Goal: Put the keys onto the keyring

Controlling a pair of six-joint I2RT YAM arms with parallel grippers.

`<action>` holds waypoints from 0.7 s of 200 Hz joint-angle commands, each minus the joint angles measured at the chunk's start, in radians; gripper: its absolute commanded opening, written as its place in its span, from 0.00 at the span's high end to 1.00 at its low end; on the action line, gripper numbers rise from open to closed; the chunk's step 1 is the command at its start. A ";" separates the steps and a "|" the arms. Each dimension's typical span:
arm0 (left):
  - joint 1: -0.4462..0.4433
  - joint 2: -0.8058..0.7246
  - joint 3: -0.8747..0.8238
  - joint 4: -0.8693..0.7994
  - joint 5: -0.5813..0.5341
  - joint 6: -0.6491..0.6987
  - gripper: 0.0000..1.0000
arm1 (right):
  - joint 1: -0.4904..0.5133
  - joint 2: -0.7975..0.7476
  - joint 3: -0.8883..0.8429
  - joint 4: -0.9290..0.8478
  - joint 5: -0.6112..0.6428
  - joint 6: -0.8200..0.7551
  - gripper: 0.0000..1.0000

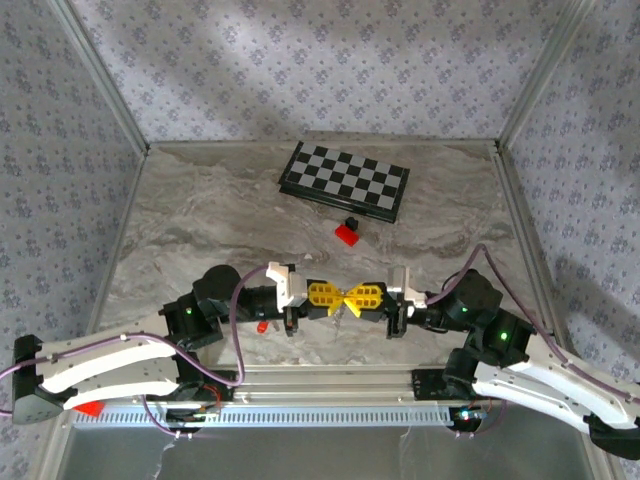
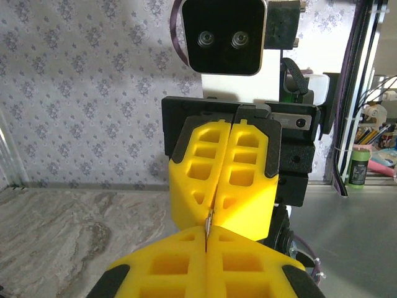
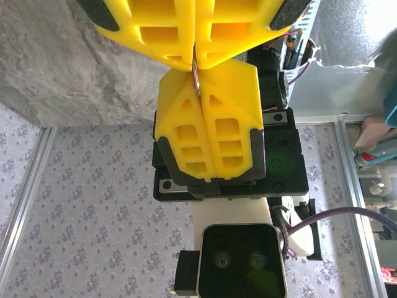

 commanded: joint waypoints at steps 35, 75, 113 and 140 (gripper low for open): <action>-0.002 -0.015 0.139 -0.358 -0.084 0.104 0.79 | -0.006 0.060 0.140 -0.256 0.064 -0.106 1.00; -0.002 -0.011 0.182 -0.489 -0.107 0.136 0.77 | -0.006 0.118 0.213 -0.359 0.060 -0.139 1.00; -0.002 -0.013 0.184 -0.502 -0.109 0.144 0.76 | -0.006 0.175 0.253 -0.395 0.025 -0.158 1.00; -0.002 -0.010 0.186 -0.502 -0.109 0.146 0.77 | -0.004 0.189 0.258 -0.390 -0.008 -0.163 1.00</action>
